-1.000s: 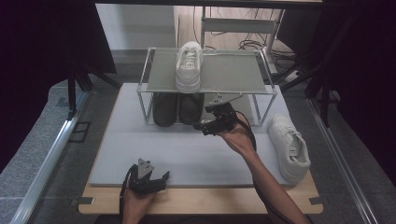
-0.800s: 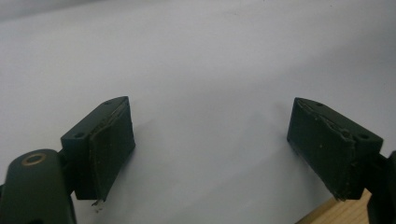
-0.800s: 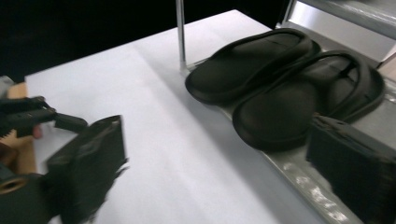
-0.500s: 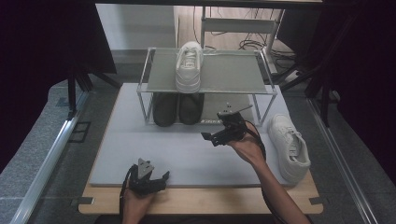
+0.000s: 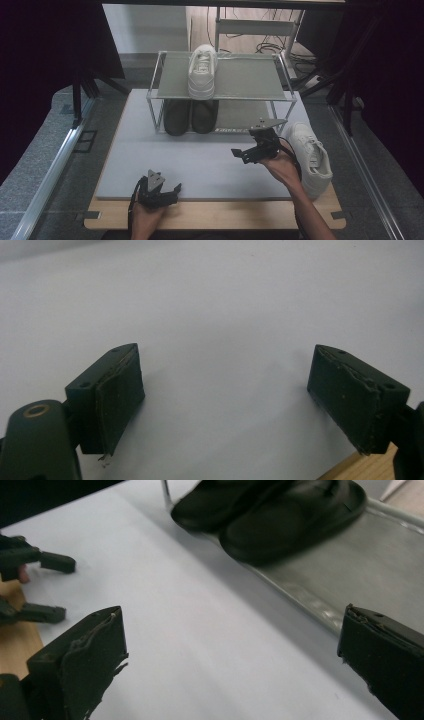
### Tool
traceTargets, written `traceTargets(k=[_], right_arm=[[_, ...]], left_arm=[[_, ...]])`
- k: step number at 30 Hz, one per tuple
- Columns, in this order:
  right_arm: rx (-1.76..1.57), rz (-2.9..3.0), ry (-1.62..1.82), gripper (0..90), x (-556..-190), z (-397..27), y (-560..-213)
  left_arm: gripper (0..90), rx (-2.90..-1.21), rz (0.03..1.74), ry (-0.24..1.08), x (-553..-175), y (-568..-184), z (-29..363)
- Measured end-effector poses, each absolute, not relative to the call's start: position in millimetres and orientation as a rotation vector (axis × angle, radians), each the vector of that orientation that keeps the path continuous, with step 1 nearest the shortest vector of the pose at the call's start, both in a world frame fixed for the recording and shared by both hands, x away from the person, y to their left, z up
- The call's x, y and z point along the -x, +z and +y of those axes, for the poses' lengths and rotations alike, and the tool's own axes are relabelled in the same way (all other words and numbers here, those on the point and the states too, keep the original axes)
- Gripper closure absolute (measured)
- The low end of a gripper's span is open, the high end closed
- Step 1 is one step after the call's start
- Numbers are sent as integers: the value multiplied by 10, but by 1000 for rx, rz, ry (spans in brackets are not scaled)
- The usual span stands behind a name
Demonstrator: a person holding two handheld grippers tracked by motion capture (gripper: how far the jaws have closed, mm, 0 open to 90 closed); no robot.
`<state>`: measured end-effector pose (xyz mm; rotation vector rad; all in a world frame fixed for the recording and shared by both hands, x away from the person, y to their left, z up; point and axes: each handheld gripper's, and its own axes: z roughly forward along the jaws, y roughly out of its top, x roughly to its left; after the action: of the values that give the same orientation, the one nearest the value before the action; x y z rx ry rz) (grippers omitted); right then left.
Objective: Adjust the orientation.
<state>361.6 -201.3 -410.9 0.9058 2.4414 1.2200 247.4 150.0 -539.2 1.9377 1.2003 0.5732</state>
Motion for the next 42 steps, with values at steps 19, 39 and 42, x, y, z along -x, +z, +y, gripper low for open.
traceTargets(k=[19,39,42], right_arm=[[-1118,2373,1034,162,-3394,-2577,-4141],[-1242,2226,944,445,-3224,-3165,-4001],[-1267,2202,935,459,-3198,-3251,-3985]], left_arm=[[147,-1936,1202,573,-2474,-5392,1498],[147,-1935,1203,572,-2475,-5393,1497],[147,-1936,1203,573,-2475,-5393,1498]])
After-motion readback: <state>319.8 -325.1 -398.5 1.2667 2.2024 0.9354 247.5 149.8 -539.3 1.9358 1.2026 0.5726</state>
